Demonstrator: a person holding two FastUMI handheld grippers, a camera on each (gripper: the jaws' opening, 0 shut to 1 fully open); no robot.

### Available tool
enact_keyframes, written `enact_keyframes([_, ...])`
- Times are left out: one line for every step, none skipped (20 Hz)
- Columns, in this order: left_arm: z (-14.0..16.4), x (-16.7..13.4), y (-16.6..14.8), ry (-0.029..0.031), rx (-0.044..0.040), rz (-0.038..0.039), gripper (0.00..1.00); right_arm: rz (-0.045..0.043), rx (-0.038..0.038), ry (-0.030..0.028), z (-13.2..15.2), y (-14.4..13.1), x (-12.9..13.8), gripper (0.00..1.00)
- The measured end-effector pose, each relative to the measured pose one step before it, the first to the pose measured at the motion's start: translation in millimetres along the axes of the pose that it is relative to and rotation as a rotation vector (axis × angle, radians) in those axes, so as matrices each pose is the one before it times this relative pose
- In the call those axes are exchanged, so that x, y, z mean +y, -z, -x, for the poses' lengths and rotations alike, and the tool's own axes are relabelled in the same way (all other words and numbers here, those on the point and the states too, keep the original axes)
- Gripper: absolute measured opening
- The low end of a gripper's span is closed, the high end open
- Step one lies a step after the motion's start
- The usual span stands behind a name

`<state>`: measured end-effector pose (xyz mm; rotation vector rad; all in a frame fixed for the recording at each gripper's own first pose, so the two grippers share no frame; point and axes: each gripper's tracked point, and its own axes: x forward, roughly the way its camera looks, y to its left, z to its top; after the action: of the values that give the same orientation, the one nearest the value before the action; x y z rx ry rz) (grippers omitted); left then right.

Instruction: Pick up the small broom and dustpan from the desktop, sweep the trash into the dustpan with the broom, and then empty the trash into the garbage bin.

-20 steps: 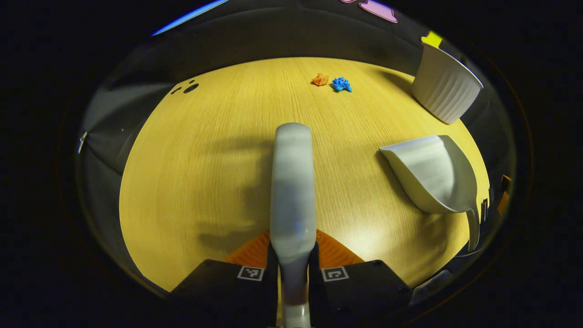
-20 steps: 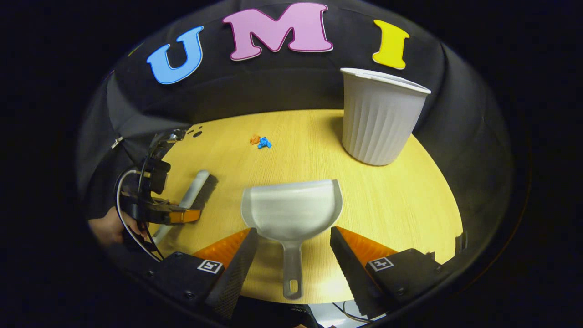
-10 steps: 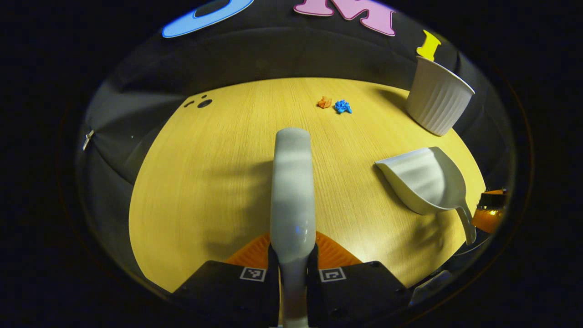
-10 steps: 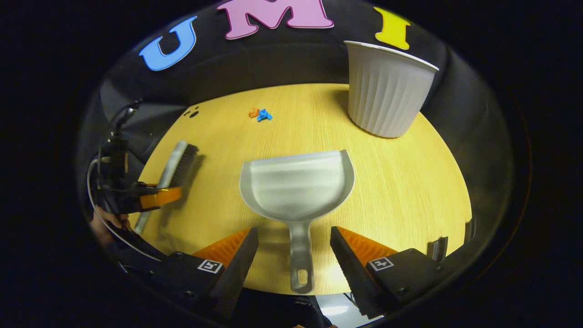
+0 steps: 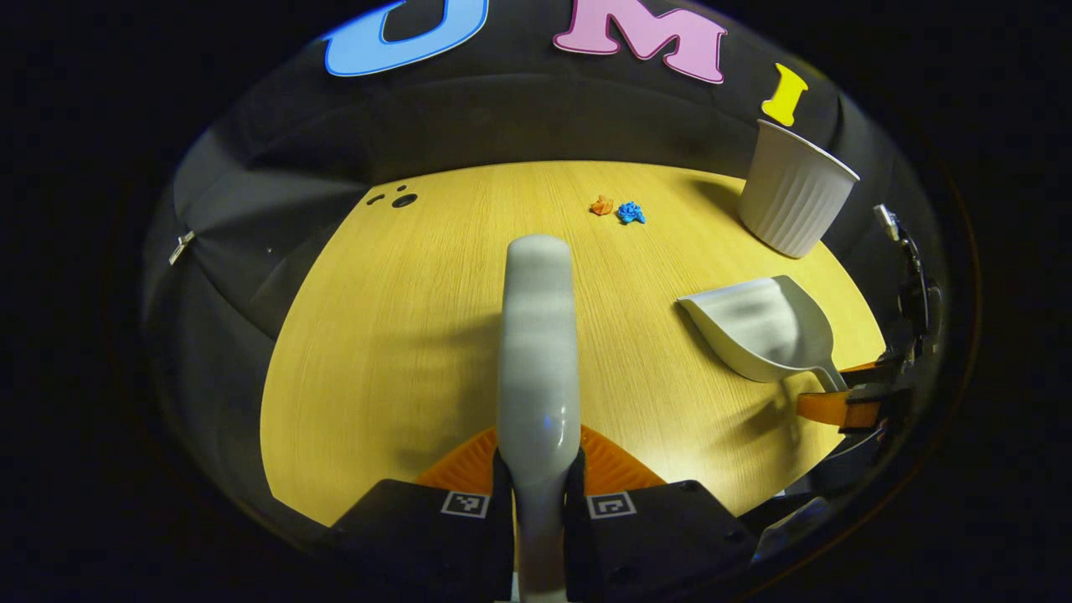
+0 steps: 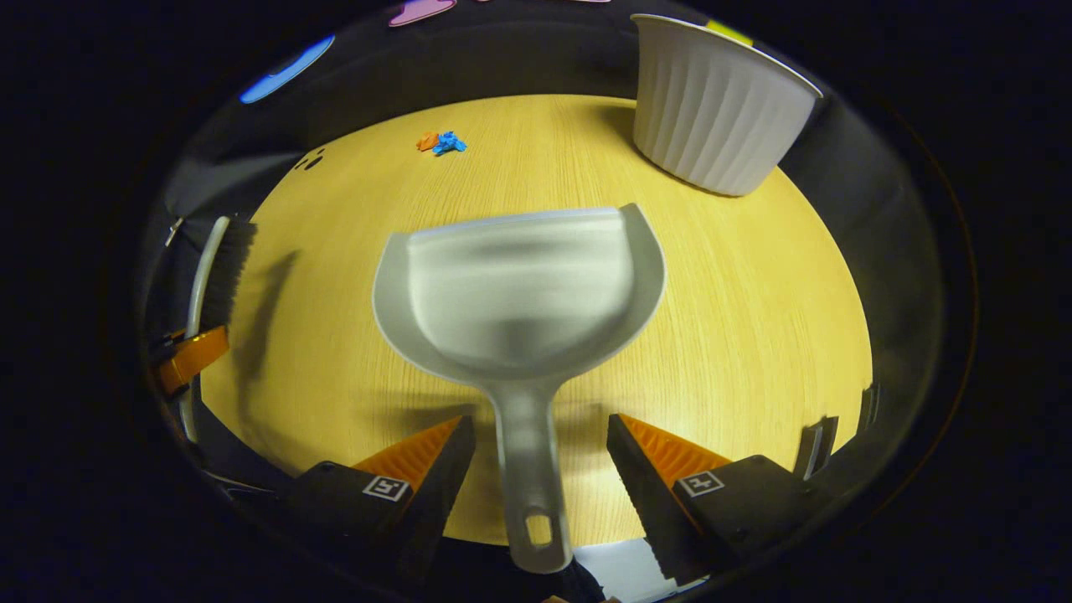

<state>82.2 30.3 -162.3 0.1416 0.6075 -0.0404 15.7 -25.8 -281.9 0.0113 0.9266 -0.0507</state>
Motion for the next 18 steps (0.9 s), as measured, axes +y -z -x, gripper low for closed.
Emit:
enact_keyframes([3.21,3.39,2.25,-0.00780,0.00169,0.00533,0.28,0.00468,0.00838,0.00201,-5.78,-1.12,1.03,0.99])
enact_keyframes([2.60,1.60,0.65,-0.00408,0.00090,0.00819,0.28,0.00137,0.00499,0.00240,-5.18,-1.45,1.51,0.99])
enact_keyframes([0.95,-0.38,0.93,-0.00122,0.00057,0.00683,0.28,0.00293,0.00859,0.00122,-4.31,-0.06,1.64,0.99])
enact_keyframes([0.60,0.70,0.41,-0.00467,0.00139,0.00418,0.28,0.00261,0.01103,0.00422,-4.82,-0.04,0.77,0.98])
enact_keyframes([0.62,2.16,1.09,-0.00555,0.00054,0.00132,0.28,-0.00006,-0.00063,0.00408,-0.52,-1.35,0.48,0.96])
enact_keyframes([0.69,1.40,-0.36,-0.00521,-0.00042,0.00130,0.28,0.00107,-0.00953,-0.00493,-1.33,-4.52,2.27,0.97])
enact_keyframes([0.42,1.39,0.40,-0.00297,-0.00023,0.00344,0.28,0.00594,0.00694,0.00315,0.21,-2.12,-0.05,0.92])
enact_keyframes([-0.20,1.26,0.00,-0.00200,0.00236,0.00464,0.28,-0.00309,-0.00469,0.00141,-3.64,-3.10,0.49,0.84])
enact_keyframes([-0.80,0.22,1.33,-0.00201,0.00420,0.00501,0.28,-0.00208,0.00663,-0.00366,2.42,-0.35,0.88,0.73])
enact_keyframes([-0.53,0.49,-0.20,-0.00136,0.00302,0.00602,0.28,0.00222,0.01066,0.00246,0.71,-0.74,-0.24,0.64])
enact_keyframes([-1.43,0.42,1.11,0.00064,0.00262,0.00670,0.28,0.00332,-0.00274,-0.00890,-0.79,-0.51,0.99,0.54])
enact_keyframes([-0.45,-0.84,-0.21,-0.00010,0.00278,0.00706,0.28,0.00485,0.01069,-0.00197,-2.89,0.76,0.64,0.48])
enact_keyframes([-2.09,-0.32,1.08,-0.00148,0.00193,0.00604,0.28,0.00214,-0.00028,-0.00430,3.31,-0.18,-0.71,0.39])
enact_keyframes([-1.46,-0.85,-0.65,-0.00156,0.00274,0.00526,0.28,-0.00351,0.00389,-0.00053,0.10,0.12,-0.35,0.39])
enact_keyframes([-2.23,-0.23,0.29,-0.00101,0.00213,0.00468,0.28,0.00170,0.00093,-0.00302,-0.39,-0.43,0.85,0.37])
enact_keyframes([-1.11,-1.32,-0.70,-0.00201,0.00219,0.00381,0.28,0.00810,0.00448,-0.00694,-0.79,-0.33,-0.38,0.37])
enact_keyframes([-1.72,0.38,0.56,-0.00089,0.00109,0.00373,0.28,0.01067,0.00552,-0.01214,1.39,2.13,0.15,0.33])
enact_keyframes([-0.76,-0.73,-1.41,-0.00213,0.00110,0.00468,0.28,0.00380,0.00095,-0.01154,1.02,0.65,-0.16,0.36])
